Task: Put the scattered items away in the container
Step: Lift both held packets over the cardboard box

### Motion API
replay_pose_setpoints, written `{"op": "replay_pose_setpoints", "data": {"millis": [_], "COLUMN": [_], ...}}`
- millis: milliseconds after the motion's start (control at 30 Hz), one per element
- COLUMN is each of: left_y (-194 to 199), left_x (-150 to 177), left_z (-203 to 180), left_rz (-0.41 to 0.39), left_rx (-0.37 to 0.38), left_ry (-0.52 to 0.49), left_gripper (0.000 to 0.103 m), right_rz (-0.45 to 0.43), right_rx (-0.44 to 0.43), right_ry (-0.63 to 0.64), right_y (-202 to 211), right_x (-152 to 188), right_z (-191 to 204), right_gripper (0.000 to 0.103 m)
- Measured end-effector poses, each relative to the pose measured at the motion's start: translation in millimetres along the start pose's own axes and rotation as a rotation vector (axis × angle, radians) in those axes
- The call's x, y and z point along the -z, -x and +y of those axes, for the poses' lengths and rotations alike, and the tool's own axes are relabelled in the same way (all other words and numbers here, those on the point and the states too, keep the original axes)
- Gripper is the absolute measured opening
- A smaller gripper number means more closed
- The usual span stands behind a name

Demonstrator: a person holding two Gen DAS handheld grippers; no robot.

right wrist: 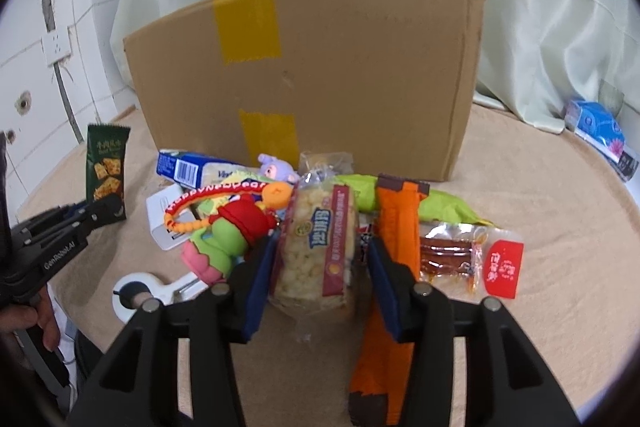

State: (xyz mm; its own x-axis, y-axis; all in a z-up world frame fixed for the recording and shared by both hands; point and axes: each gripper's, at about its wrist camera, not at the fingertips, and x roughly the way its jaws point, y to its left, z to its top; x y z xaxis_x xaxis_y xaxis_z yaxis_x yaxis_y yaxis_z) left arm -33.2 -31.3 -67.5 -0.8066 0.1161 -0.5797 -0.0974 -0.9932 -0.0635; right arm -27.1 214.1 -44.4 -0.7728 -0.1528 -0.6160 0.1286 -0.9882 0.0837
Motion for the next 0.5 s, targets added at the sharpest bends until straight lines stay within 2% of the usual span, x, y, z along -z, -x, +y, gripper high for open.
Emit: {"op": "replay_pose_setpoints", "data": {"millis": [200, 500], "left_y": [4, 31], "left_x": [-4, -32], "left_z": [-1, -4], "left_rz": [-0.014, -0.073], "left_rx": [-0.006, 0.009], "left_ry": [-0.005, -0.016], "left_gripper": [0.013, 0.013], "right_rz": [-0.011, -0.134], "right_rx": [-0.015, 0.014], "right_ry": [-0.013, -0.004], "right_y": [7, 51], "right_x": [-3, -32], "right_z": [0, -4], "right_gripper": [0.041, 0.041]}}
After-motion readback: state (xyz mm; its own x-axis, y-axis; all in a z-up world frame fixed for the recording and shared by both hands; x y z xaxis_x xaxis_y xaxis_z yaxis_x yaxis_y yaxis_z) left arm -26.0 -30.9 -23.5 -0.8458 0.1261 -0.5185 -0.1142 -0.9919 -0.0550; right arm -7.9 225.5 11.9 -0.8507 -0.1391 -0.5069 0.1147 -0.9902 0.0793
